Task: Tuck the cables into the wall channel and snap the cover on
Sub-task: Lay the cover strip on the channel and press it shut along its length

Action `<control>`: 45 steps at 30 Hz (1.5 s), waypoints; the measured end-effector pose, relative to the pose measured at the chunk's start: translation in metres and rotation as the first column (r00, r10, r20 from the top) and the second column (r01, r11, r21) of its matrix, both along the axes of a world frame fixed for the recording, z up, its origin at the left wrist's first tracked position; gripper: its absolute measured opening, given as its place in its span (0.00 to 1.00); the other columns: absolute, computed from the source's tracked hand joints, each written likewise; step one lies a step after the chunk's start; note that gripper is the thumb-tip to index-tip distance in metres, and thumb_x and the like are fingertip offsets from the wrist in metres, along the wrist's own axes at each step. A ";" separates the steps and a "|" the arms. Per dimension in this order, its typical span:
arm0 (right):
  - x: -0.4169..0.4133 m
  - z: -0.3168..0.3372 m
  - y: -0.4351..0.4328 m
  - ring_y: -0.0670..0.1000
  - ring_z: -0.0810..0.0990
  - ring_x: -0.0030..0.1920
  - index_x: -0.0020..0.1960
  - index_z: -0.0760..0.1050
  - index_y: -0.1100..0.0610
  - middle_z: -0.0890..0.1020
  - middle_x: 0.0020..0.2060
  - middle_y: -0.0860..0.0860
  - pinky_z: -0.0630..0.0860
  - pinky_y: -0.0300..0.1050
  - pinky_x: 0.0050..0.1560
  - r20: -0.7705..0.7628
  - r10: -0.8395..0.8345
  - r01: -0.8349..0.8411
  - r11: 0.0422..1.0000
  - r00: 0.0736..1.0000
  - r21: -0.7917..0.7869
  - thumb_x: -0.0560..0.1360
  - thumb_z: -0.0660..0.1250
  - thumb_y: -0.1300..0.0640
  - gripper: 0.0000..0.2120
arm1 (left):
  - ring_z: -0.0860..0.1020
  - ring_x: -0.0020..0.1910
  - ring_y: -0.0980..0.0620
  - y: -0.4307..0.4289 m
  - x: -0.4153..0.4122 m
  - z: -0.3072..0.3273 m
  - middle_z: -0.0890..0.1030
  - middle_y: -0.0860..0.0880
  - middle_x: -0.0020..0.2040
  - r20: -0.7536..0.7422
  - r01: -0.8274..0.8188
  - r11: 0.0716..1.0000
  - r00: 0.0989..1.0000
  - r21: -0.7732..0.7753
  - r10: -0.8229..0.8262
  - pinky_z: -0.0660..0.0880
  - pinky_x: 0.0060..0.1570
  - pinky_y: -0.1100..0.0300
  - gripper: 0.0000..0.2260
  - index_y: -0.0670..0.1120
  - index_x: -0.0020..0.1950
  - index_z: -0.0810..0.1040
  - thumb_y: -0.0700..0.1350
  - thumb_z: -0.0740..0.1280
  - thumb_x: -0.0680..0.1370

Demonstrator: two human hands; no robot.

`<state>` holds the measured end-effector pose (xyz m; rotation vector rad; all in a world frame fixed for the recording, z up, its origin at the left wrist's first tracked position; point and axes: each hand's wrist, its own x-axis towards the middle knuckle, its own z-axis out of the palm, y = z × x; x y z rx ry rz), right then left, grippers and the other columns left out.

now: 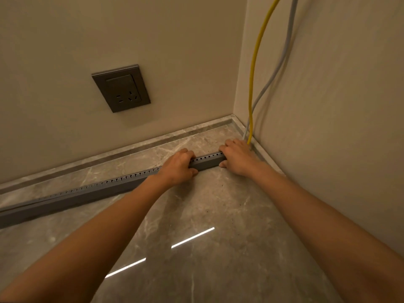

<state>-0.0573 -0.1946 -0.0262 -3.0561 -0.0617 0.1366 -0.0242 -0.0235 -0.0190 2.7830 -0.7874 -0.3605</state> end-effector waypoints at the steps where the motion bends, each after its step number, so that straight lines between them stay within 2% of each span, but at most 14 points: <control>1: 0.002 0.001 0.007 0.58 0.69 0.64 0.63 0.71 0.59 0.73 0.61 0.57 0.64 0.51 0.65 -0.015 0.000 0.000 1.000 1.000 0.023 0.75 0.66 0.51 0.20 | 0.74 0.58 0.44 0.009 0.000 0.001 0.74 0.42 0.60 -0.009 -0.013 1.000 1.000 0.005 0.013 0.72 0.56 0.54 0.16 0.41 0.62 0.72 0.44 0.67 0.76; 7: 0.011 0.003 0.057 0.58 0.71 0.62 0.62 0.72 0.61 0.73 0.60 0.58 0.69 0.51 0.63 -0.088 0.050 -0.034 0.983 0.995 0.180 0.73 0.70 0.53 0.21 | 0.74 0.56 0.45 0.066 0.004 0.009 0.74 0.42 0.59 -0.043 -0.054 0.990 0.997 0.132 0.060 0.72 0.54 0.55 0.16 0.42 0.61 0.72 0.46 0.67 0.76; 11: 0.014 0.002 0.090 0.57 0.71 0.60 0.60 0.74 0.59 0.75 0.59 0.57 0.69 0.50 0.61 -0.084 0.099 -0.075 0.965 0.992 0.253 0.72 0.71 0.52 0.20 | 0.73 0.59 0.43 0.078 0.000 0.007 0.74 0.41 0.61 0.007 -0.030 0.979 1.000 0.201 0.029 0.71 0.56 0.53 0.17 0.41 0.62 0.70 0.47 0.65 0.77; 15: 0.013 -0.001 0.100 0.57 0.72 0.60 0.60 0.74 0.60 0.75 0.59 0.57 0.67 0.50 0.62 -0.051 0.105 -0.090 0.965 0.993 0.246 0.72 0.70 0.52 0.19 | 0.73 0.59 0.42 0.077 -0.004 0.003 0.74 0.40 0.61 0.082 0.006 0.975 0.996 0.220 -0.025 0.70 0.56 0.52 0.16 0.39 0.62 0.69 0.45 0.63 0.77; 21: 0.010 -0.004 0.101 0.57 0.72 0.60 0.59 0.74 0.61 0.75 0.57 0.57 0.68 0.51 0.63 0.000 0.106 -0.103 0.972 0.994 0.212 0.73 0.69 0.53 0.18 | 0.74 0.57 0.42 0.079 -0.005 0.000 0.75 0.40 0.59 0.117 -0.002 0.987 0.993 0.163 -0.017 0.71 0.55 0.52 0.16 0.40 0.61 0.71 0.45 0.64 0.76; 26: 0.012 -0.003 0.099 0.57 0.72 0.59 0.60 0.76 0.59 0.76 0.56 0.57 0.66 0.49 0.61 -0.028 0.069 -0.057 0.951 0.997 0.305 0.72 0.70 0.53 0.19 | 0.75 0.57 0.43 0.093 0.007 0.003 0.77 0.41 0.59 0.021 -0.034 0.998 0.999 0.054 0.033 0.72 0.55 0.53 0.17 0.41 0.62 0.74 0.47 0.67 0.75; 33: 0.010 -0.003 0.106 0.56 0.71 0.61 0.62 0.74 0.57 0.75 0.58 0.56 0.62 0.50 0.66 -0.021 0.042 -0.034 0.956 0.999 0.292 0.74 0.67 0.50 0.19 | 0.76 0.55 0.43 0.108 0.009 0.003 0.78 0.41 0.57 0.064 -0.041 0.992 0.997 0.120 0.034 0.72 0.52 0.52 0.15 0.42 0.59 0.76 0.48 0.66 0.76; 41: 0.012 -0.002 0.111 0.57 0.70 0.59 0.55 0.76 0.62 0.75 0.57 0.57 0.67 0.50 0.61 -0.024 0.057 -0.050 0.969 0.998 0.242 0.74 0.67 0.53 0.15 | 0.76 0.53 0.42 0.106 0.005 0.002 0.78 0.42 0.54 0.124 -0.013 0.991 0.992 0.131 -0.003 0.72 0.50 0.53 0.14 0.40 0.59 0.78 0.47 0.64 0.77; 45: 0.011 -0.002 0.113 0.57 0.70 0.60 0.59 0.75 0.61 0.75 0.58 0.56 0.67 0.49 0.61 -0.017 0.049 -0.044 0.975 0.999 0.217 0.75 0.67 0.52 0.17 | 0.76 0.53 0.43 0.106 0.007 0.002 0.78 0.42 0.55 0.106 -0.043 0.994 0.994 0.103 0.032 0.70 0.47 0.55 0.14 0.41 0.57 0.78 0.47 0.65 0.76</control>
